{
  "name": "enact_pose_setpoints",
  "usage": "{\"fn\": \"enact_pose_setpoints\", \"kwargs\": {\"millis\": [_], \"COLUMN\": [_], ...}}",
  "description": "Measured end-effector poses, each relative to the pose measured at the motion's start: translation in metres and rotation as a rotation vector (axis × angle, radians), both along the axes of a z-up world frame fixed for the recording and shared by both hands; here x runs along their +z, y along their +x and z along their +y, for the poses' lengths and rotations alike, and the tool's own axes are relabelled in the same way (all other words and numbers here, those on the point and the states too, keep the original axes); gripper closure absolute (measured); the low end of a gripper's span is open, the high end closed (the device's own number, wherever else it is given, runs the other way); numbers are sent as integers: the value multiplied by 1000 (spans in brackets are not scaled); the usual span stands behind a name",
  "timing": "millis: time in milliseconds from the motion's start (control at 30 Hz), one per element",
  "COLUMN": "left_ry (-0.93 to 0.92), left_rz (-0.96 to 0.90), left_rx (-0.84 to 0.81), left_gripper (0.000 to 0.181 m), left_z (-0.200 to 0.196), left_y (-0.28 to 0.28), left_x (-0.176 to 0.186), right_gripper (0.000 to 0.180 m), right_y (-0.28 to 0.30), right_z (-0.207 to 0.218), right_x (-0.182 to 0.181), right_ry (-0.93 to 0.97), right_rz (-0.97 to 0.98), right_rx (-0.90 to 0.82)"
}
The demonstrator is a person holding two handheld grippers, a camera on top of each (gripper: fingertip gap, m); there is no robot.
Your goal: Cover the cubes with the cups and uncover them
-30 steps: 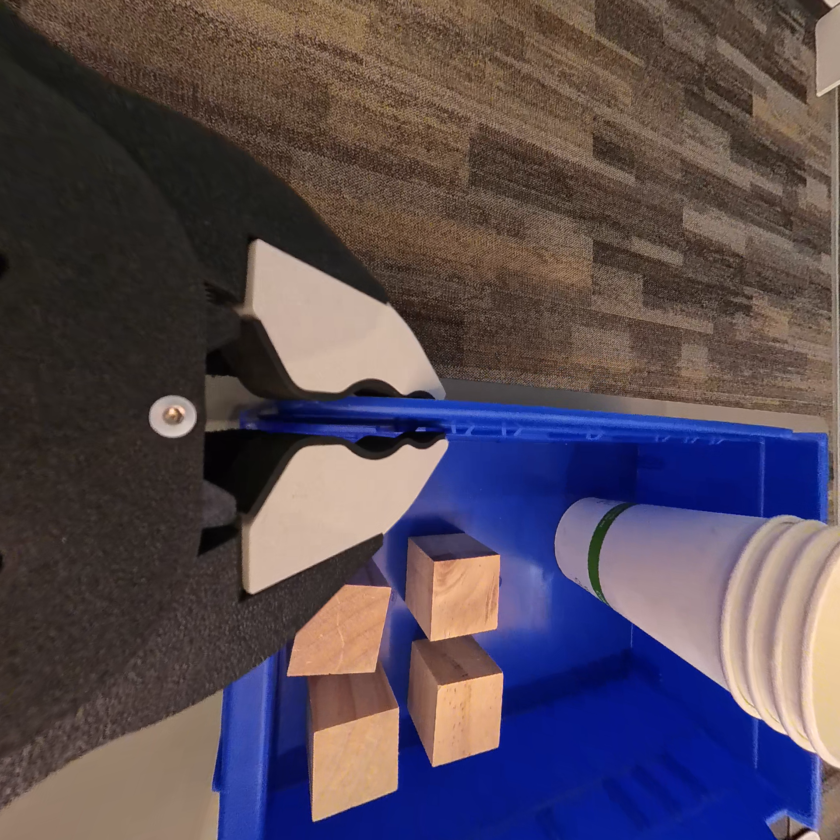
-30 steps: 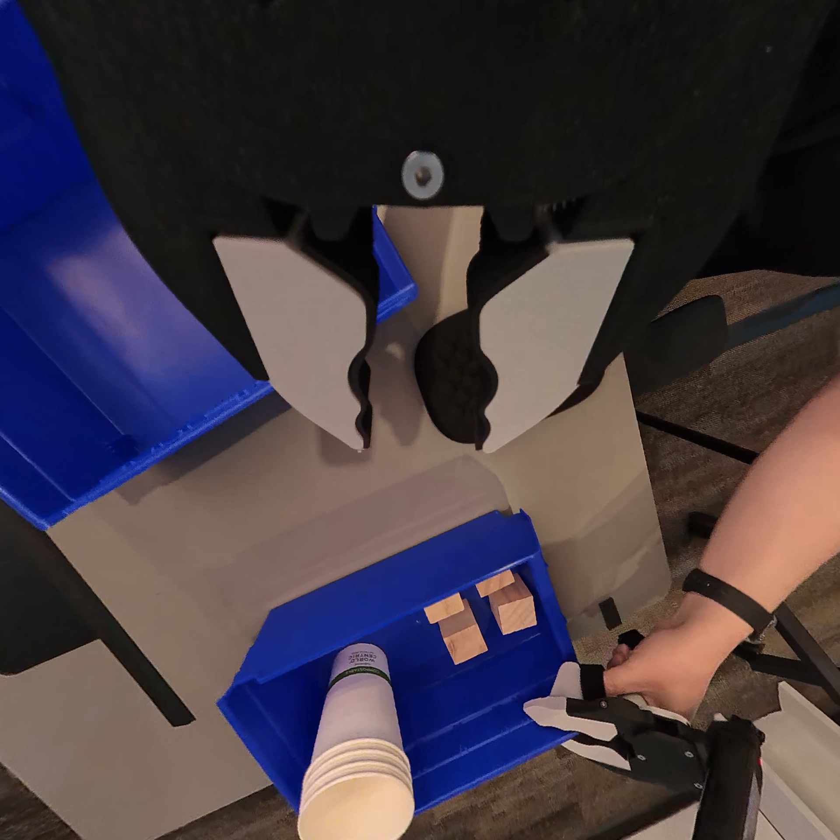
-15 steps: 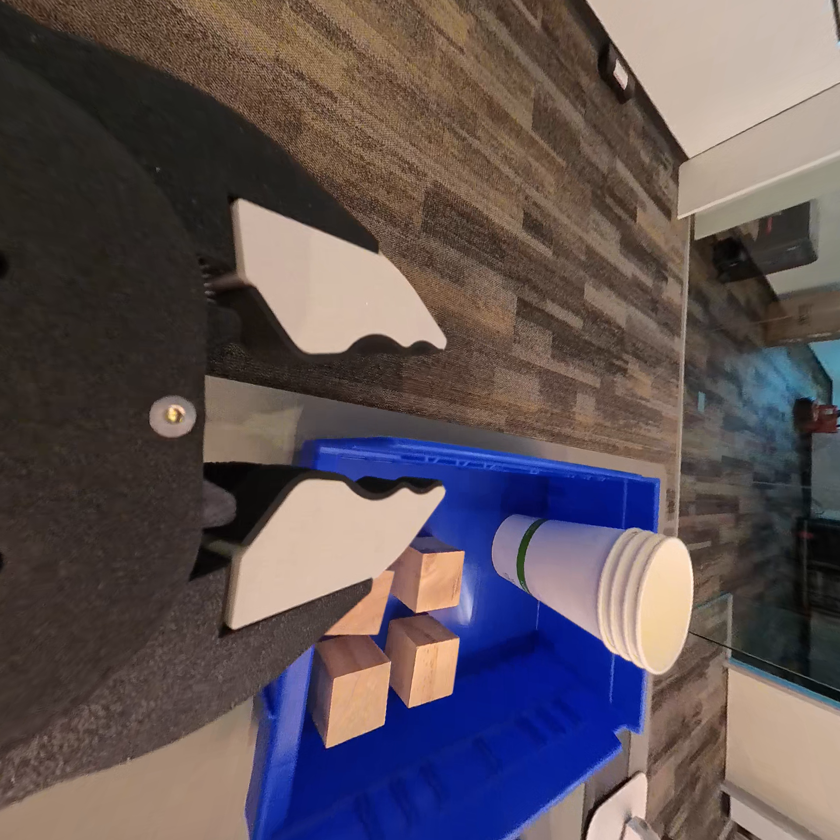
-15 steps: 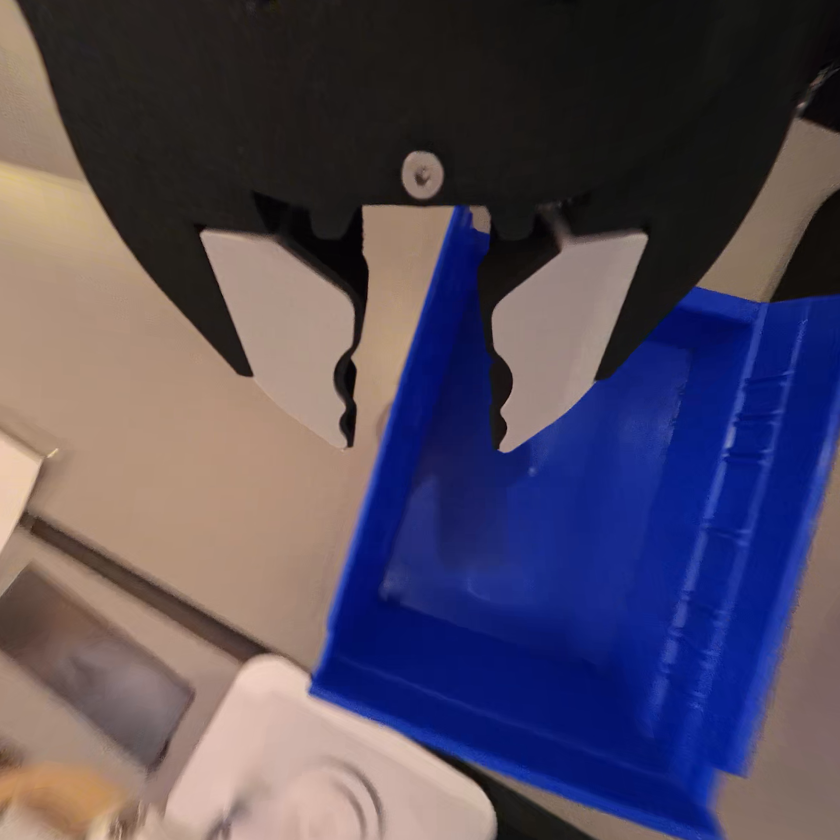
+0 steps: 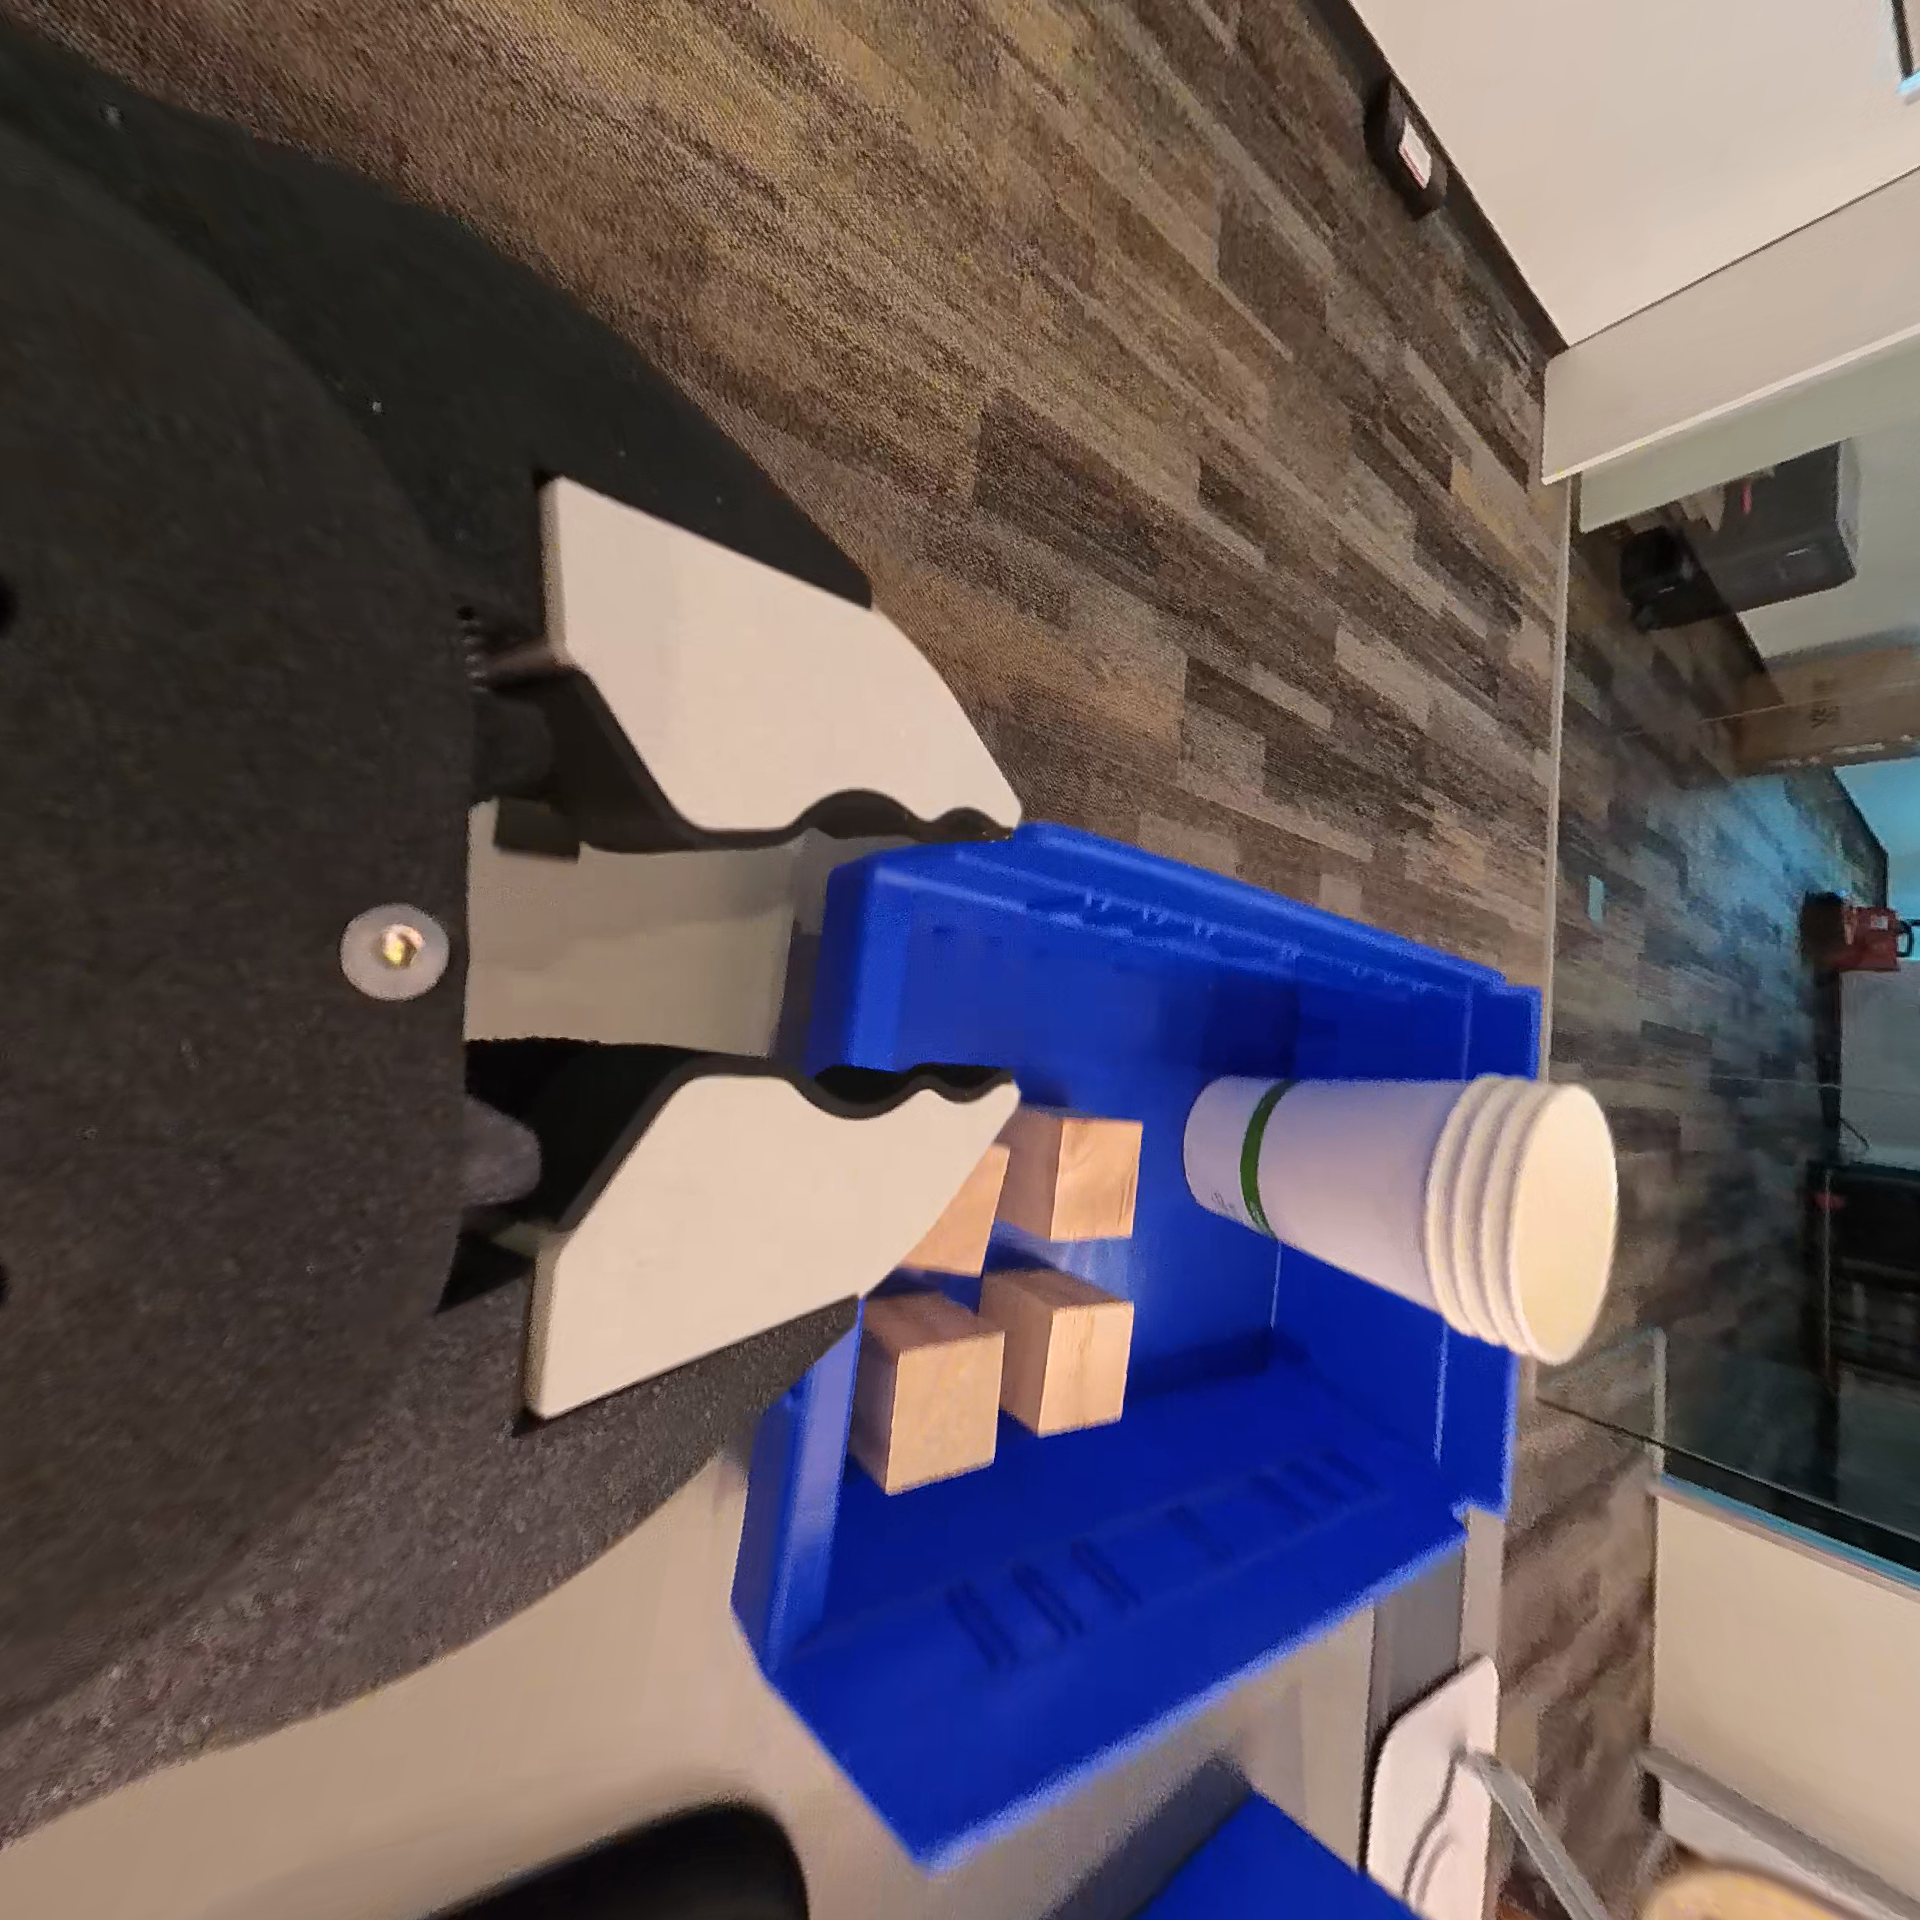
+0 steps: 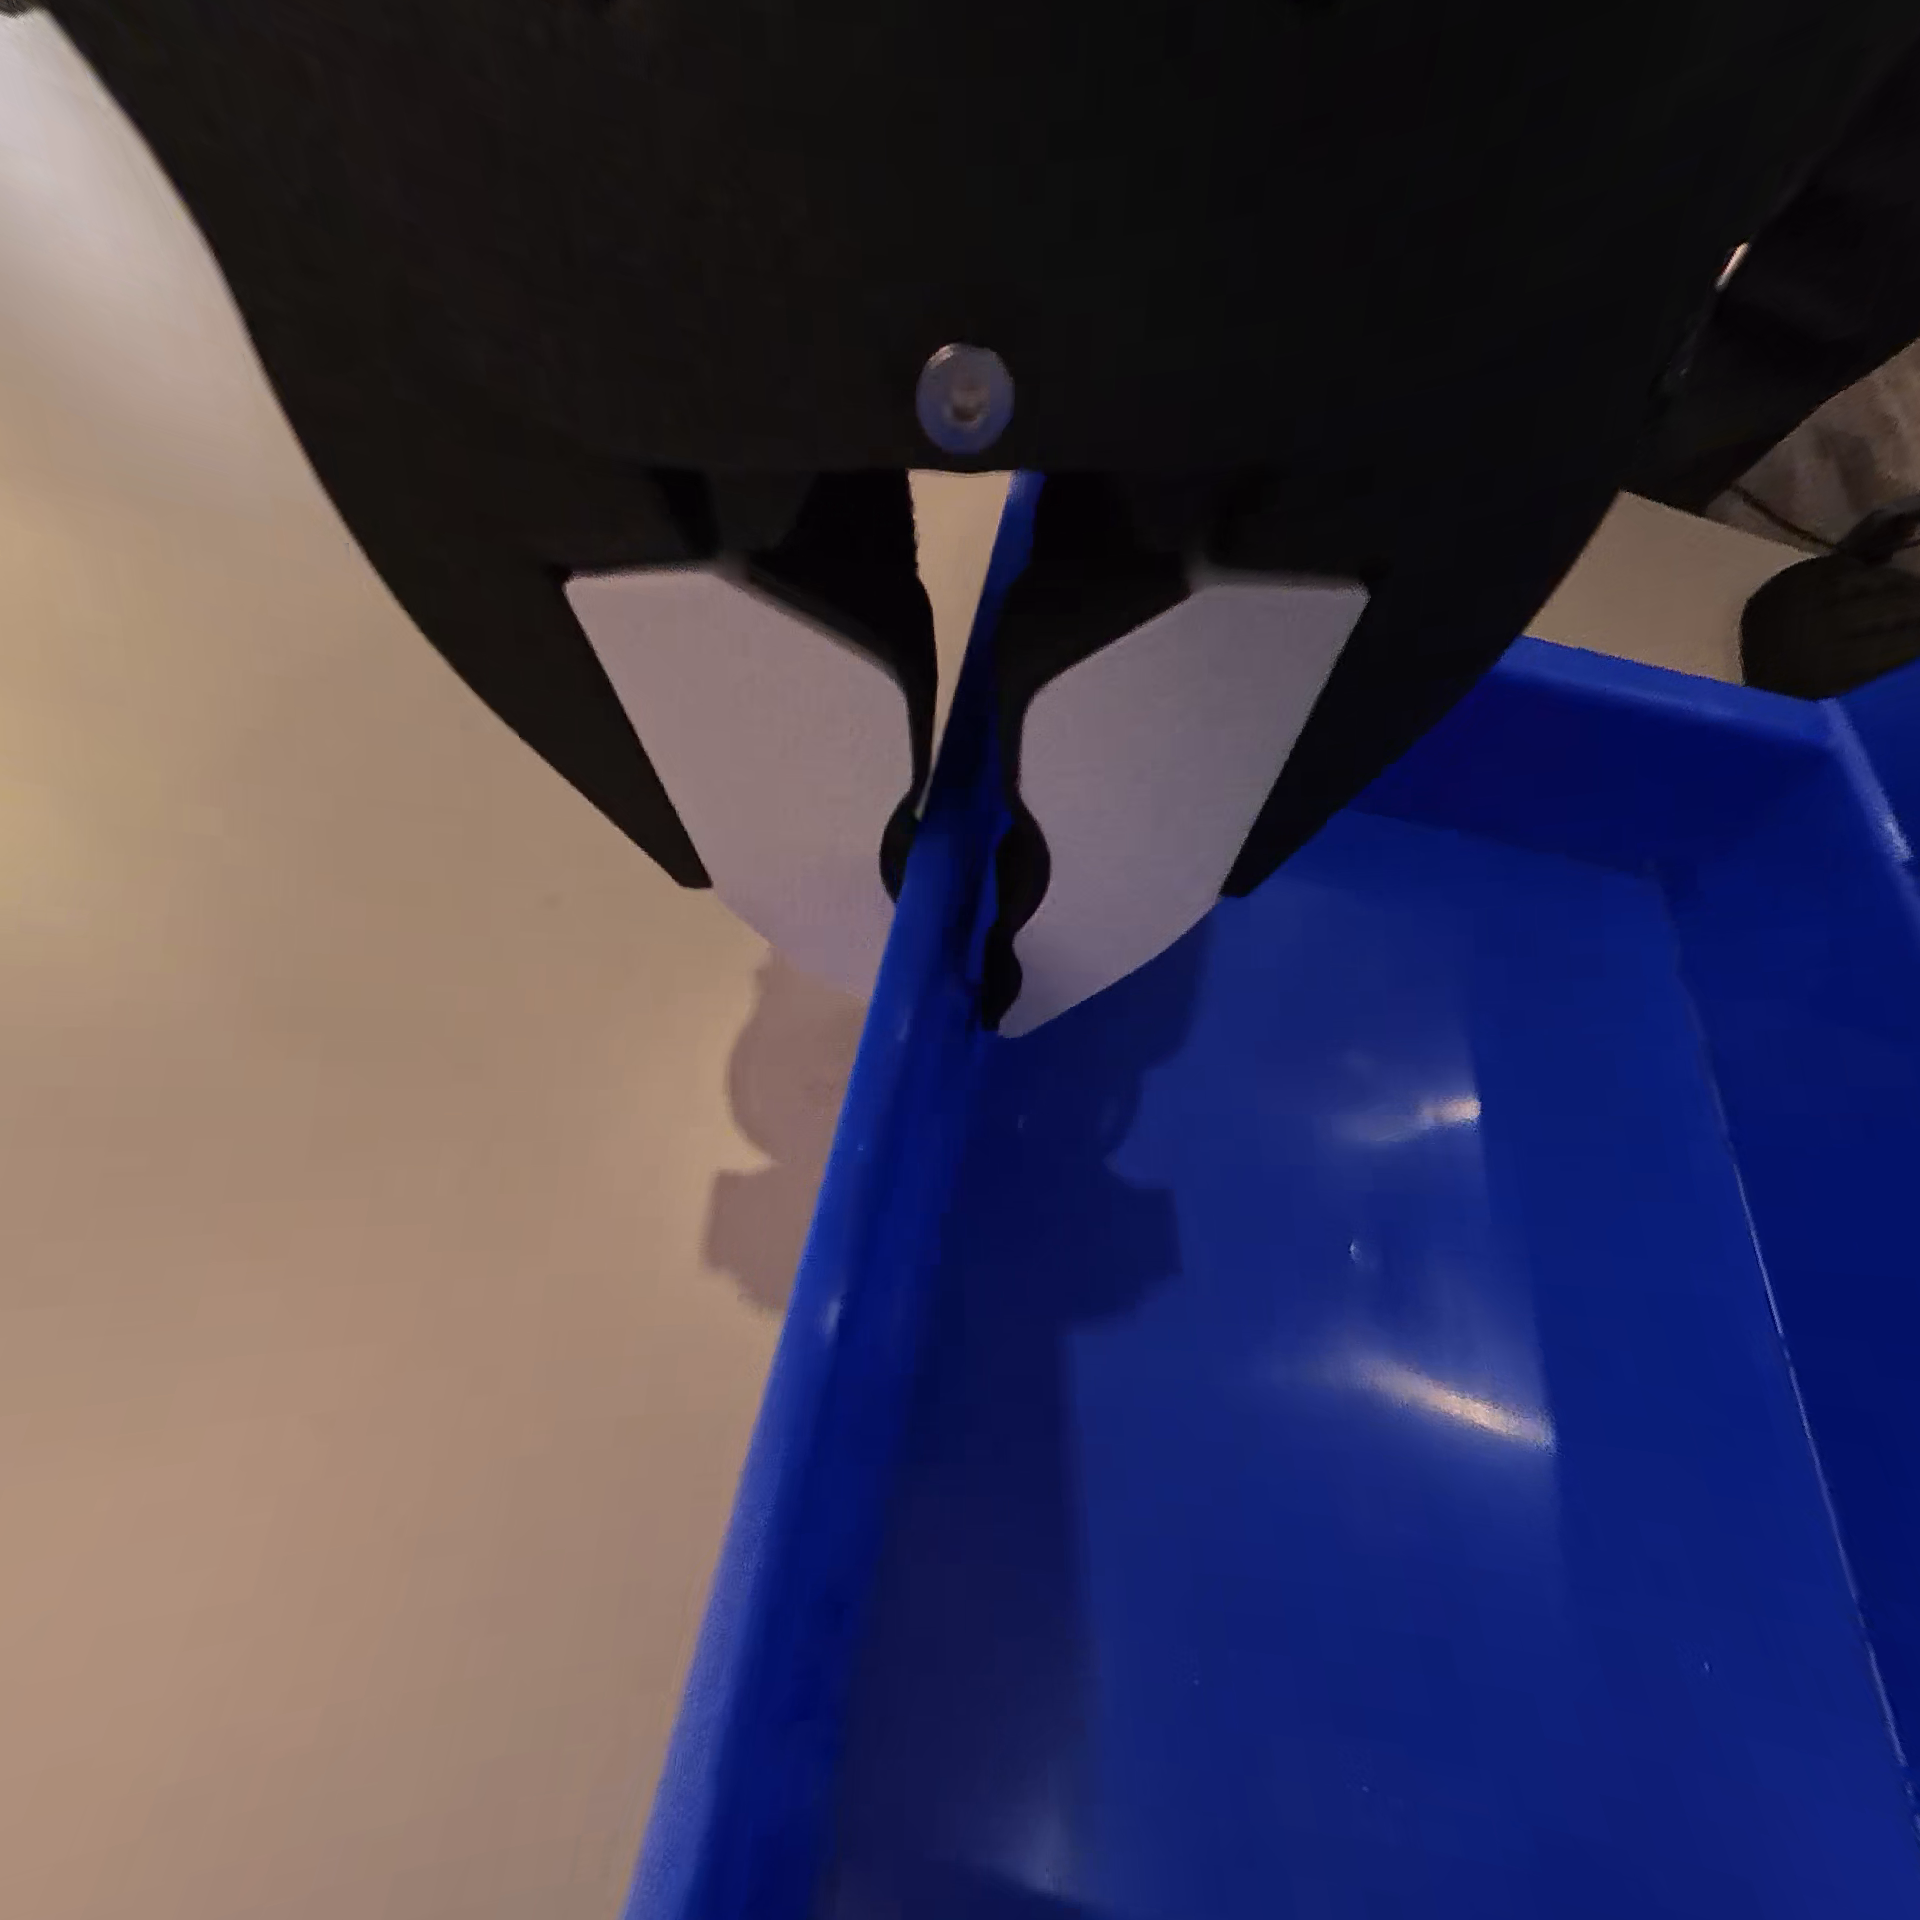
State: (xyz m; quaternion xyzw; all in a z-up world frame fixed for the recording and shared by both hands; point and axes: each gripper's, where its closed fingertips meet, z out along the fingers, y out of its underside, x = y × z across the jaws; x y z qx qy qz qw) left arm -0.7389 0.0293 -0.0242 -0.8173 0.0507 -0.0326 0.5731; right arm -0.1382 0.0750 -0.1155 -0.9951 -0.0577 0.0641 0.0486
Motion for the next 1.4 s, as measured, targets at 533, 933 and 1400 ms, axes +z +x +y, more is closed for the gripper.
{"fn": "enact_pose_setpoints", "kwargs": {"millis": [533, 933, 1400], "left_ry": [-15, -42, -51], "left_rz": [7, -23, 73], "left_rx": [42, 122, 168], "left_gripper": [146, 147, 148], "left_z": [-72, -78, -70], "left_y": [8, 2, 19], "left_x": [-22, -27, -4], "right_gripper": [175, 174, 173], "right_y": [139, 368, 474], "right_z": [-12, -127, -194], "right_x": [10, 12, -2], "right_ry": [101, 135, 95], "right_rz": [46, -58, -77], "right_rx": [-58, -232, -257]}}
